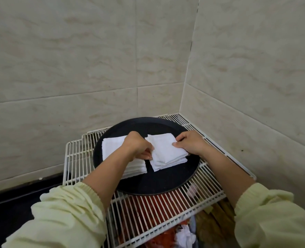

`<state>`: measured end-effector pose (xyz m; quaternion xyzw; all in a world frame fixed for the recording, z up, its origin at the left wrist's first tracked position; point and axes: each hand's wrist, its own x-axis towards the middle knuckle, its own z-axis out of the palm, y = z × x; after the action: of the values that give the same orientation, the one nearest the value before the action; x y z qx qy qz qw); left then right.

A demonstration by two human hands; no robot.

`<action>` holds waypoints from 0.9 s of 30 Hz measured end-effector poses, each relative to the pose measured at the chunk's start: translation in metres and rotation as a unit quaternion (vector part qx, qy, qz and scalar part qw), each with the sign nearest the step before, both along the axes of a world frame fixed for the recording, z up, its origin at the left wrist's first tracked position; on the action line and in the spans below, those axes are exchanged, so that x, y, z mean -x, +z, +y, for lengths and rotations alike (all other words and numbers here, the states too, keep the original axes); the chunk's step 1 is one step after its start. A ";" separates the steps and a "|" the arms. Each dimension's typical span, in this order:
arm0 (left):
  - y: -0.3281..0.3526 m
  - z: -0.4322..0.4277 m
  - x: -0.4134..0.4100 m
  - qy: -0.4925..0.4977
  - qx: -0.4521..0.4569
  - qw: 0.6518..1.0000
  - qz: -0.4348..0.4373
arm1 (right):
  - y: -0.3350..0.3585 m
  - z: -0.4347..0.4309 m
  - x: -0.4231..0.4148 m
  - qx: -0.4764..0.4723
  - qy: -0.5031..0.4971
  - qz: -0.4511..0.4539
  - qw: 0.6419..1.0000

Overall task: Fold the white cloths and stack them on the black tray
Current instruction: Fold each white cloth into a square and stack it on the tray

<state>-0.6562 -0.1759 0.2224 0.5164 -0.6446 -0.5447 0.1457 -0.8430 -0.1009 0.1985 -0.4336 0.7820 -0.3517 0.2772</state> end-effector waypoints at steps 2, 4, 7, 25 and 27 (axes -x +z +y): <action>-0.003 0.000 0.002 0.005 0.008 1.000 -0.008 | -0.002 0.001 0.000 -0.008 0.004 0.032 0.999; -0.006 -0.001 0.004 0.010 0.028 0.999 -0.024 | -0.004 0.003 0.000 -0.005 0.002 0.062 0.998; -0.010 -0.003 0.007 0.008 0.080 0.995 -0.054 | -0.006 0.004 0.000 -0.005 0.005 0.106 0.994; 0.000 0.007 -0.117 0.126 0.380 0.916 -0.001 | 0.038 -0.020 -0.140 0.171 0.112 0.197 0.959; -0.006 0.007 -0.159 0.143 0.385 0.912 -0.007 | 0.042 -0.024 -0.178 0.176 0.147 0.208 0.951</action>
<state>-0.4976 -0.1685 0.2167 0.5105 -0.7247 -0.2242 0.4049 -0.6650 -0.1245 0.2401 -0.6492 0.6754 -0.3413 0.0764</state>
